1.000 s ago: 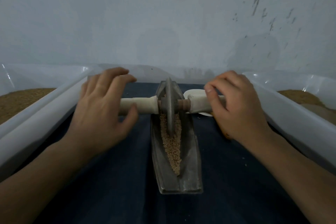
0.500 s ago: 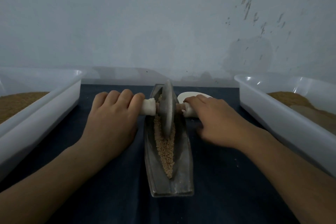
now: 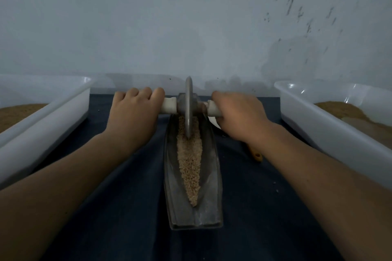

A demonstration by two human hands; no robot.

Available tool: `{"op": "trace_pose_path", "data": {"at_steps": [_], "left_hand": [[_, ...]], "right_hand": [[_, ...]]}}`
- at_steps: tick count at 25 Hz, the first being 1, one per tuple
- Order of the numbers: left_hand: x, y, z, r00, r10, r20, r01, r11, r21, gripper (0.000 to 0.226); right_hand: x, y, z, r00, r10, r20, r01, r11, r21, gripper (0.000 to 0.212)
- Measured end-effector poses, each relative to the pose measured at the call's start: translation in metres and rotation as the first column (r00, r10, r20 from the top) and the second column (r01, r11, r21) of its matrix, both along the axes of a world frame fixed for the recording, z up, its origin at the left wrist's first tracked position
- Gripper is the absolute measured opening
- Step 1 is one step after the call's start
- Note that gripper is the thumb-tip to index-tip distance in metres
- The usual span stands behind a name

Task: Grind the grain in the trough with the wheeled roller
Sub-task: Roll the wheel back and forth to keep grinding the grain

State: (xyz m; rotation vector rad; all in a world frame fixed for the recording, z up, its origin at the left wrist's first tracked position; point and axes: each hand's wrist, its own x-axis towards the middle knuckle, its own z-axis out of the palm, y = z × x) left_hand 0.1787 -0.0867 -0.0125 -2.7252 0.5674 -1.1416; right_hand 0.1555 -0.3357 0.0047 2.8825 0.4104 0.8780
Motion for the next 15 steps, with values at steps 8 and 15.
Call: {"op": "trace_pose_path", "data": {"at_steps": [8, 15], "left_hand": [[-0.074, 0.013, -0.012, 0.996, -0.032, -0.085, 0.027, 0.997, -0.067, 0.035], [-0.084, 0.019, 0.002, 0.993, -0.098, -0.071, 0.103, 0.992, 0.066, 0.042]], "right_hand": [[-0.069, 0.015, -0.002, 1.000, 0.013, 0.013, -0.013, 0.999, -0.043, 0.028], [-0.091, 0.003, -0.004, 1.000, -0.018, -0.022, 0.016, 0.997, -0.074, 0.028]]}}
